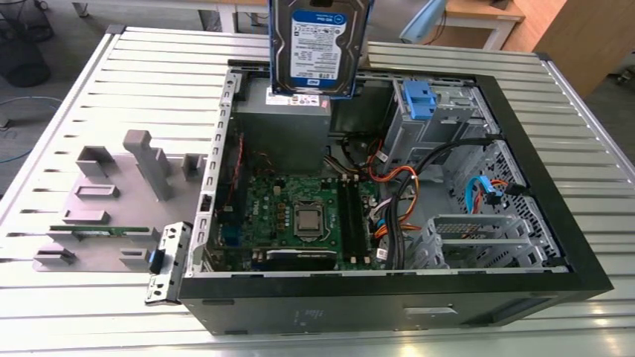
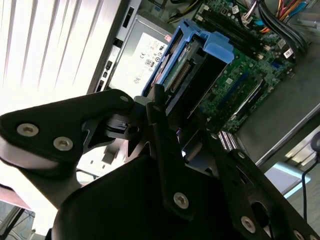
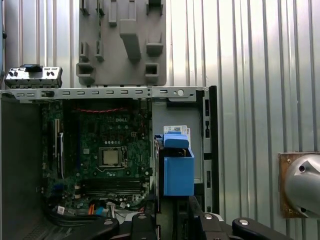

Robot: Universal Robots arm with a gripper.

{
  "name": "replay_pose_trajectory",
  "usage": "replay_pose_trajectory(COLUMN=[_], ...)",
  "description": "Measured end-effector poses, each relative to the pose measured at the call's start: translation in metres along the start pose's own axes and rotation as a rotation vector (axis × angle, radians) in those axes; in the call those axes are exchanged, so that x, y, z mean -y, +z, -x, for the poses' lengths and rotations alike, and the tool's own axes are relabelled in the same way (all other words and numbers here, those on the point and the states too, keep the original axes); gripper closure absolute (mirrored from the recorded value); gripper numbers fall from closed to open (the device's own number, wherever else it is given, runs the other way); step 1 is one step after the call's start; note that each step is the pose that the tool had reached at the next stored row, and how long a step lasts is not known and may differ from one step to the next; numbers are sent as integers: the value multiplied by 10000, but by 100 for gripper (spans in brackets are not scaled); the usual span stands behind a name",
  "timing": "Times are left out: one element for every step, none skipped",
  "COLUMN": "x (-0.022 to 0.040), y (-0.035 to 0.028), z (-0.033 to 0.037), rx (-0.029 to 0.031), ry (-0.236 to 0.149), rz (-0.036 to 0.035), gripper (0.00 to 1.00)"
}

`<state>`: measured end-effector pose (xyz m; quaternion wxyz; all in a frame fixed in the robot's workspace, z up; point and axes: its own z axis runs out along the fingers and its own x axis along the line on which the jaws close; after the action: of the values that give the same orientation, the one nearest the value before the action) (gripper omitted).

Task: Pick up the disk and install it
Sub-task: 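Pick up the disk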

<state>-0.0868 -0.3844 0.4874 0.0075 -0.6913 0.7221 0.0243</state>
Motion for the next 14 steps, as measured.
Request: replay_pose_trajectory(x=[9,10,11,11,11,11,11,11,11,11,12,16,21,27], y=[1,0,0,0,0,0,0,0,1,0,0,0,0,0], z=[0,1,1,1,1,1,1,1,1,1,1,1,1,2], rx=[2,1,1,1,1,1,1,1,1,1,1,1,0,1], ry=[1,3,1,1,1,1,1,1,1,2,2,0,0,1], rz=[-1,0,-1,-1,-1,0,-1,-1,-1,0,0,0,0,0], gripper=[65,65,65,65,65,65,65,65,65,65,65,65,65,65])
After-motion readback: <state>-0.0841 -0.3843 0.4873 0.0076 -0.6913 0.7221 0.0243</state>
